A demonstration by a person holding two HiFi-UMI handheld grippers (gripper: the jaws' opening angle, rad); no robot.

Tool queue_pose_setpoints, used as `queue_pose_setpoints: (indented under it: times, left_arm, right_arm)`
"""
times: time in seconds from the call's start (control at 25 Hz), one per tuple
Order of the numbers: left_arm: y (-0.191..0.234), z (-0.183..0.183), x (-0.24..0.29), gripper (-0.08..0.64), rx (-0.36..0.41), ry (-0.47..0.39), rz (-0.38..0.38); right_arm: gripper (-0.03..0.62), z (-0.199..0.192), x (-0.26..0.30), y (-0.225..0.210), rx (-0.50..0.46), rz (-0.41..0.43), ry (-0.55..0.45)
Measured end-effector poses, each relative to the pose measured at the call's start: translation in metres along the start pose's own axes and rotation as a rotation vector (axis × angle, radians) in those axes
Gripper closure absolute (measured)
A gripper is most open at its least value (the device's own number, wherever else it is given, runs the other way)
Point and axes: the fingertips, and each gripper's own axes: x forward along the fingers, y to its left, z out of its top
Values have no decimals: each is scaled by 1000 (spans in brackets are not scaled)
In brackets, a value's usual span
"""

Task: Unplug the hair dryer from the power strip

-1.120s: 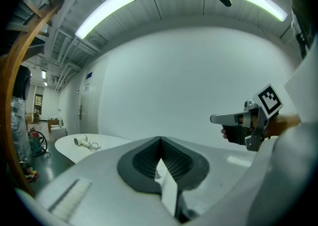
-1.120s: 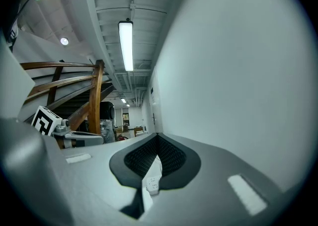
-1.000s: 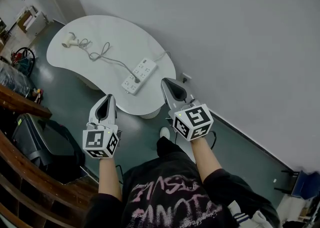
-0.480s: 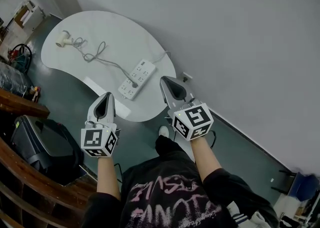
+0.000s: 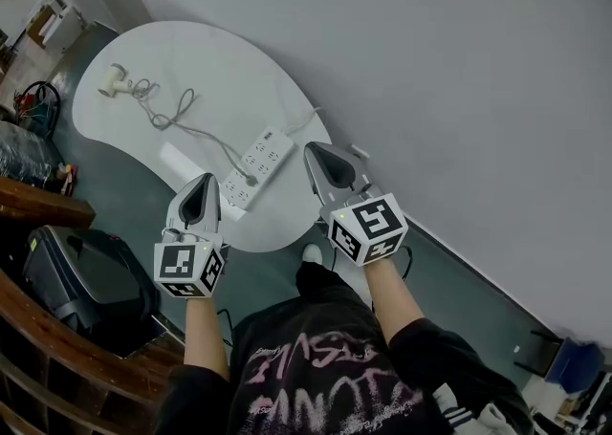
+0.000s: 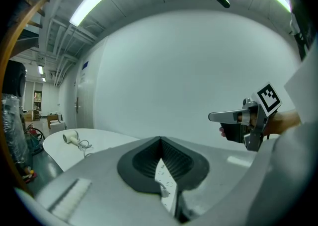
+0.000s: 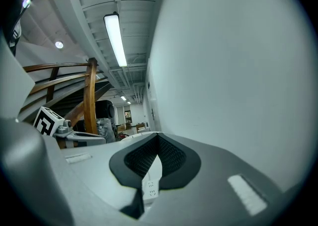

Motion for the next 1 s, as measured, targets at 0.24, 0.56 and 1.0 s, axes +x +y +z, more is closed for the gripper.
queue_pose_setpoints:
  times: [0.24, 0.56, 1.0]
  left_arm:
    - [9, 7, 16, 560, 4, 20, 25]
    - [9, 20, 33, 560, 15, 27, 57]
    - [9, 27, 41, 560, 37, 25, 83]
  right_arm:
    - [584, 6, 21, -10, 13, 31, 9]
    - [584, 14, 37, -22, 18, 76, 15]
    - [583, 20, 46, -29, 27, 111, -3]
